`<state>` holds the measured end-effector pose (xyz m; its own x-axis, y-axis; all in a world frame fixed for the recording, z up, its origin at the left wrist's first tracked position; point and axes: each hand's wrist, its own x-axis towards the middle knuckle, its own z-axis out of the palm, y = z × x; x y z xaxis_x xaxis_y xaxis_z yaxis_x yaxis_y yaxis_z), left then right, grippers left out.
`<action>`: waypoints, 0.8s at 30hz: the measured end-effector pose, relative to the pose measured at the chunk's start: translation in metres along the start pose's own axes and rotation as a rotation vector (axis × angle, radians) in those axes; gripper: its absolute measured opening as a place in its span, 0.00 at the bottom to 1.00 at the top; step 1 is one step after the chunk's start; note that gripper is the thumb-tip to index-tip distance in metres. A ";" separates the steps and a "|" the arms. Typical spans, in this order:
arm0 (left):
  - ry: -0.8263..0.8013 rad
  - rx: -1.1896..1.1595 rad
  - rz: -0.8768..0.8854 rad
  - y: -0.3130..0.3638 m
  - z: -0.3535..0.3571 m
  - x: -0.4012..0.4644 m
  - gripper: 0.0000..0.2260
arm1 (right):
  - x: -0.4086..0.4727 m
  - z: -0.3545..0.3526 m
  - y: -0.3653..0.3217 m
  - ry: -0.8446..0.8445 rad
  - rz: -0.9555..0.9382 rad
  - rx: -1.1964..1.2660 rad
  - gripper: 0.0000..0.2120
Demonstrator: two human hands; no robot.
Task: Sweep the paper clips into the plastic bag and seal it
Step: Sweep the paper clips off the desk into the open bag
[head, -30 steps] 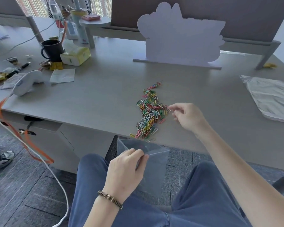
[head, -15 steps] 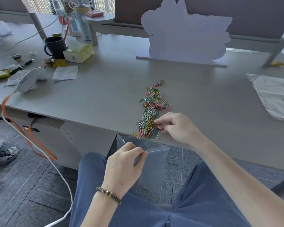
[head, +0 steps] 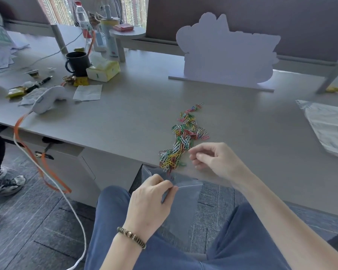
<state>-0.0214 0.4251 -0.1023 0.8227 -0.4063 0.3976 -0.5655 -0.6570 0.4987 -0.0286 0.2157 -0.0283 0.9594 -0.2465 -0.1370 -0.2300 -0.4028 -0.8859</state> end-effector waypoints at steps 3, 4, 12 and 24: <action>-0.004 0.004 0.004 -0.001 -0.001 0.000 0.15 | 0.021 -0.016 0.011 0.143 0.006 -0.095 0.11; -0.005 0.004 0.006 -0.001 -0.001 0.000 0.15 | 0.028 -0.022 0.015 0.191 0.017 -0.133 0.11; -0.021 0.005 0.018 -0.001 -0.004 -0.001 0.12 | 0.039 -0.022 0.011 0.081 -0.007 -0.149 0.21; -0.006 0.009 0.018 -0.002 -0.005 -0.002 0.13 | 0.044 -0.014 0.006 0.086 -0.068 0.038 0.20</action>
<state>-0.0217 0.4305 -0.1000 0.8129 -0.4215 0.4020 -0.5795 -0.6552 0.4847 0.0098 0.1896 -0.0337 0.9545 -0.2958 -0.0392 -0.1574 -0.3875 -0.9083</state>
